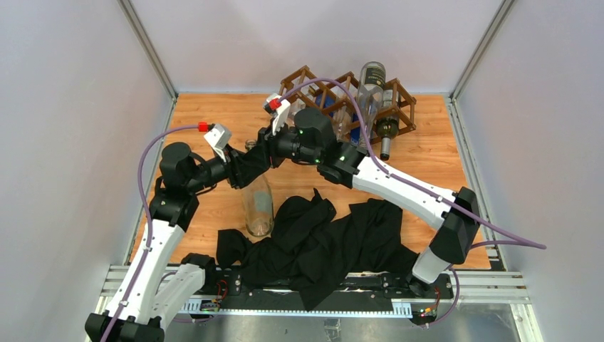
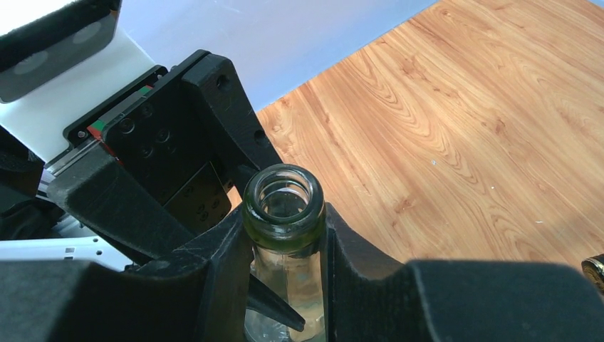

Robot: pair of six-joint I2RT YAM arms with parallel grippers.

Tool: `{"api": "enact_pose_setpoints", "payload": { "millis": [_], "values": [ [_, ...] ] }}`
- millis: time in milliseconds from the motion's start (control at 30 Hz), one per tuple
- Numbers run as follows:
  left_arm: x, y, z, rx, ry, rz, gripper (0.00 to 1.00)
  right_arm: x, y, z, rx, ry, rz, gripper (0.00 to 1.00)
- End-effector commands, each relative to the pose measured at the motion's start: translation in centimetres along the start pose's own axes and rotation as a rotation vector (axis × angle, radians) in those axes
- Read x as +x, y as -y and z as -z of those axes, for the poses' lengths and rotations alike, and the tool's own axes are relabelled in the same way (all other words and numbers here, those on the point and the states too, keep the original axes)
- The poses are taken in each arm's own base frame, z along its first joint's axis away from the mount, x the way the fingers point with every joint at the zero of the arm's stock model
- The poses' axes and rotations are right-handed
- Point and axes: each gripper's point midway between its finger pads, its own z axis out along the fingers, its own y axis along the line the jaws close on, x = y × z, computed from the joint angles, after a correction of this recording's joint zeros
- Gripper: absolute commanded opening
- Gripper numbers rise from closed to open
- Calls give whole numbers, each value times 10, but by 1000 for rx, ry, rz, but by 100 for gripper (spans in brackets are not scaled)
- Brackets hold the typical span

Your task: Take the wine bottle off the wine rack

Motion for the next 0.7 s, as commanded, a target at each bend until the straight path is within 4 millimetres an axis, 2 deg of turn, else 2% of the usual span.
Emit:
{"api": "enact_pose_setpoints", "payload": {
  "millis": [0,33,100,133,200,300,467,567,667],
  "values": [
    [-1,4,-2,19,-9,25,0,-75,-46,24,-145,233,48,14],
    [-3,2,-3,15,-10,14,0,-75,-48,24,-151,222,43,24],
    [-7,-2,-4,4,-11,-11,0,-71,-48,25,-153,198,35,35],
    [-9,-5,-5,-7,-9,-27,0,-69,-49,27,-154,189,31,47],
    [-16,-12,-6,-37,-2,-71,0,-65,-46,30,-144,182,20,62],
    [-30,-29,-8,-111,14,-154,0,-63,-42,39,-127,188,7,76],
    [-55,-38,-10,-151,68,-221,0,-60,-32,48,-99,181,-21,87],
    [-71,-44,-12,-173,89,-254,0,-62,-27,57,-68,199,-19,88],
    [-92,-59,-15,-213,98,-320,0,-66,-20,70,-17,226,-5,88]
  ]
}}
